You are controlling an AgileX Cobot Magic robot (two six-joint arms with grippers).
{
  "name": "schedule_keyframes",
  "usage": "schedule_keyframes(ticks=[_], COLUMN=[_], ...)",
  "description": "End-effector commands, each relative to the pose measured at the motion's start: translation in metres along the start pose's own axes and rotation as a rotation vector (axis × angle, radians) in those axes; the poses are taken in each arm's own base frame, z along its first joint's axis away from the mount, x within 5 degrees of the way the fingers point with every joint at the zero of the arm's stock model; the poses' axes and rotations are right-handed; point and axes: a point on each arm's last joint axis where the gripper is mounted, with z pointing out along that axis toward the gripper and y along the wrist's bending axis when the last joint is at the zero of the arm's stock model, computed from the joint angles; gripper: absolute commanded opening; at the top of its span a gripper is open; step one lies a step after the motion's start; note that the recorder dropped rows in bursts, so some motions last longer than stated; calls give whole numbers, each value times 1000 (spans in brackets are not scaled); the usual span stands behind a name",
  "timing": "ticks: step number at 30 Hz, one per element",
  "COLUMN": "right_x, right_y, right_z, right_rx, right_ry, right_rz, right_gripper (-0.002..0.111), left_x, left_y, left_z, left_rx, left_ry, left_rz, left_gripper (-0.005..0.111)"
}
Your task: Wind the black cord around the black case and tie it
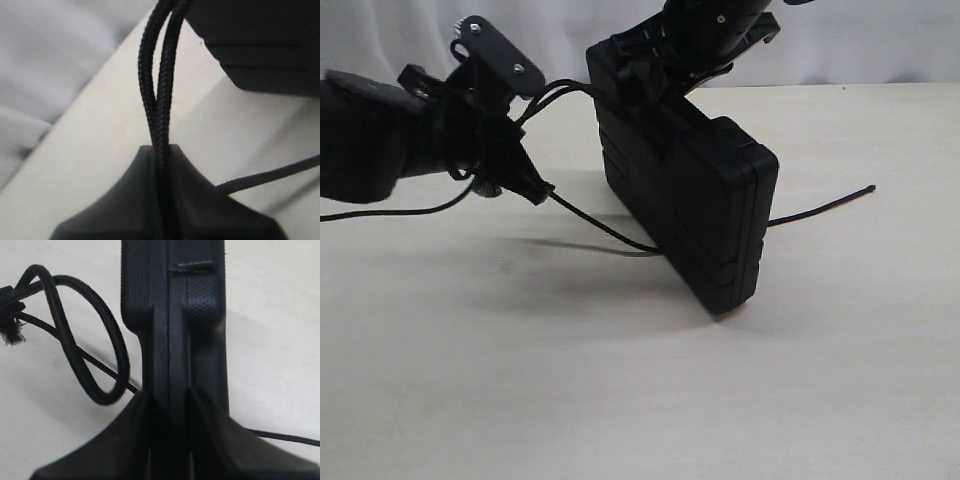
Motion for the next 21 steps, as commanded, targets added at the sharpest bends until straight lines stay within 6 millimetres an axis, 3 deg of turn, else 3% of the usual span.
schedule_keyframes(ticks=[1,7,14,16,17,19,21], right_x=[1,2,2,2,2,2,2], right_y=[-1,-1,-1,-1,-1,-1,-1], right_z=[7,7,7,7,7,7,7], right_rx=[3,7,6,4,4,4,4], right_ry=[12,16,14,14,14,14,14], right_rz=[-10,-12,-12,-11,-4,1,5], right_gripper=[4,4,4,4,4,4,4], left_x=[-21,-20,17,17,13,8,12], left_y=[-22,-40,-52,-53,-47,-44,-49], left_z=[-17,-25,-24,-25,-28,-31,-27], left_rx=[-172,-187,-163,-149,-219,-249,-236], left_ry=[-139,-223,-171,-216,-277,-351,-335], left_rz=[80,7,69,-3,-159,-275,-313], left_gripper=[0,0,0,0,0,0,0])
